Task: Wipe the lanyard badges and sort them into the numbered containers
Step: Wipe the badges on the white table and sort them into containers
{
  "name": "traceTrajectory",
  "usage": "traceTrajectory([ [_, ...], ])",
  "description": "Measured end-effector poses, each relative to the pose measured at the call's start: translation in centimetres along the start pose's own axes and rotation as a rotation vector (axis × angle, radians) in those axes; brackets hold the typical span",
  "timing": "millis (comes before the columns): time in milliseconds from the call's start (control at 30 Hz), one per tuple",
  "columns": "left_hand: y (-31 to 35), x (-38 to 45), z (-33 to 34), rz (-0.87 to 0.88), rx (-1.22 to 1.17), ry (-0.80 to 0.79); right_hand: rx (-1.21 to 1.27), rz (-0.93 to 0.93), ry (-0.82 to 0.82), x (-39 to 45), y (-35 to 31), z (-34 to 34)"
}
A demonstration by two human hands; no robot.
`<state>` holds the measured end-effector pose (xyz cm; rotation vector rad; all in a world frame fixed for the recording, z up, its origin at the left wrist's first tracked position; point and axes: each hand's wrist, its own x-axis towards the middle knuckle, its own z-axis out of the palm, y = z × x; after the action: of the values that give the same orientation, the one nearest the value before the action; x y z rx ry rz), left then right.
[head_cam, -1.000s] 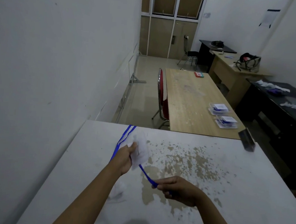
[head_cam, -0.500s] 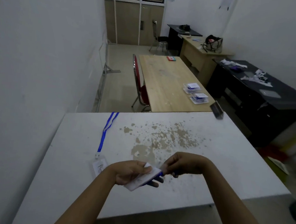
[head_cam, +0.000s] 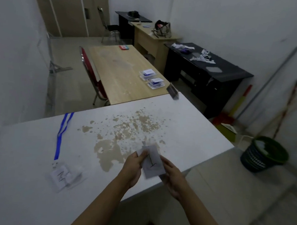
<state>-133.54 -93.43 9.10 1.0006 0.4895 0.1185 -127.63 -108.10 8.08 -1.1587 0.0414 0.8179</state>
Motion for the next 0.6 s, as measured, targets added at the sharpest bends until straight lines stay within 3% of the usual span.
traceTrajectory([
  [200, -3.2, 3.2, 7.3, -0.076, -0.149, -0.015, -0.050, -0.034, 0.046, -0.8, -1.4, -5.9],
  [367, -6.6, 8.2, 15.0, -0.121, -0.038, -0.093, 0.353, 0.023, 0.113, -0.5, -6.7, -14.4],
  [467, -8.8, 11.1, 21.2, -0.154, 0.113, -0.163, 0.159, -0.053, 0.025, -0.7, -11.2, -19.9],
  [533, -10.3, 12.7, 25.9, -0.164, 0.209, -0.186, -0.071, -0.098, 0.128, -0.7, -14.0, -23.4],
  [600, -11.3, 14.1, 30.8, -0.174, 0.335, -0.254, -0.148, -0.142, 0.218, -0.6, -16.2, -27.5],
])
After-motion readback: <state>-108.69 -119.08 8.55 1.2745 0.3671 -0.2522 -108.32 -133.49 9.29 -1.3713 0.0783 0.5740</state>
